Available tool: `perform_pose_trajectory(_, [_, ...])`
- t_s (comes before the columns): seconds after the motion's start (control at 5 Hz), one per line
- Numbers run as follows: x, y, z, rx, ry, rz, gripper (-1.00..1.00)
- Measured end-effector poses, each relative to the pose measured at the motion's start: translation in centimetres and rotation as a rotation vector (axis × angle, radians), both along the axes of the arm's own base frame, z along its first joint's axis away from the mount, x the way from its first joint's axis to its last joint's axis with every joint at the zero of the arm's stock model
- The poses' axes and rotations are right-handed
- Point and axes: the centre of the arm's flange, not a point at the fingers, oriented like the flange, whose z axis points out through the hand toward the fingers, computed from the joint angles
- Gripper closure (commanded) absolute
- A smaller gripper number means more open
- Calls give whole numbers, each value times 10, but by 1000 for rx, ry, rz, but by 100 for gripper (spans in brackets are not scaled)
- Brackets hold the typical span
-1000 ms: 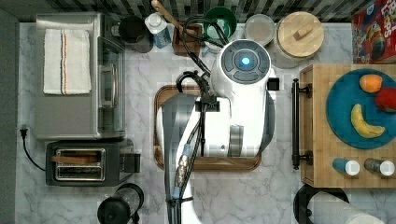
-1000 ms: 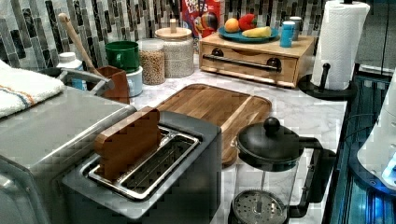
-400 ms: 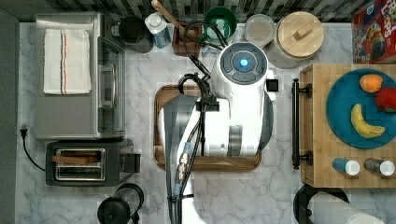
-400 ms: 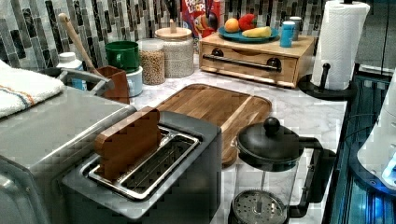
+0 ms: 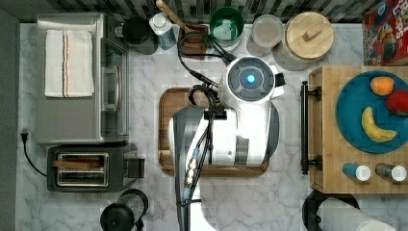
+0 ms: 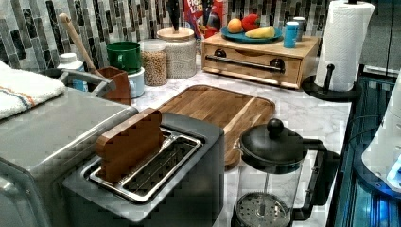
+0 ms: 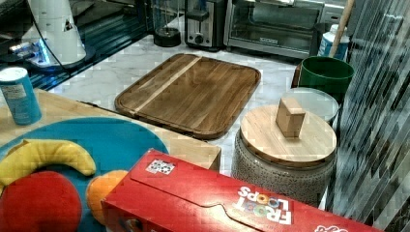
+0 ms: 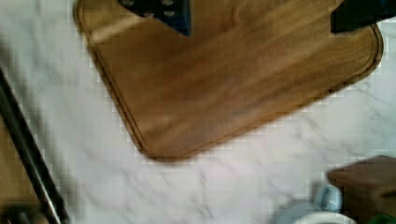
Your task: Open the drawer.
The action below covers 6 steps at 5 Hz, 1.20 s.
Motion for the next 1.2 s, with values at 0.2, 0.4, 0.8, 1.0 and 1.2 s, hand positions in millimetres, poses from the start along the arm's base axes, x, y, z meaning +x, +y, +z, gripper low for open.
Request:
perform_pose_trajectory(0.2, [-6,-13,-16,-40,29,147,-100])
perform_pose_trajectory(0.4, [-15,-35,-27,-47,66,187,-100])
perform_pose_trajectory(0.8, [-25,-109,-42,-41,78,244,-100])
perform_pose_trajectory(1.0, [-34,-148,-50,-43,78,182,-100])
perform_pose_trajectory(1.2, [-42,-174,-57,-52,72,175,-100])
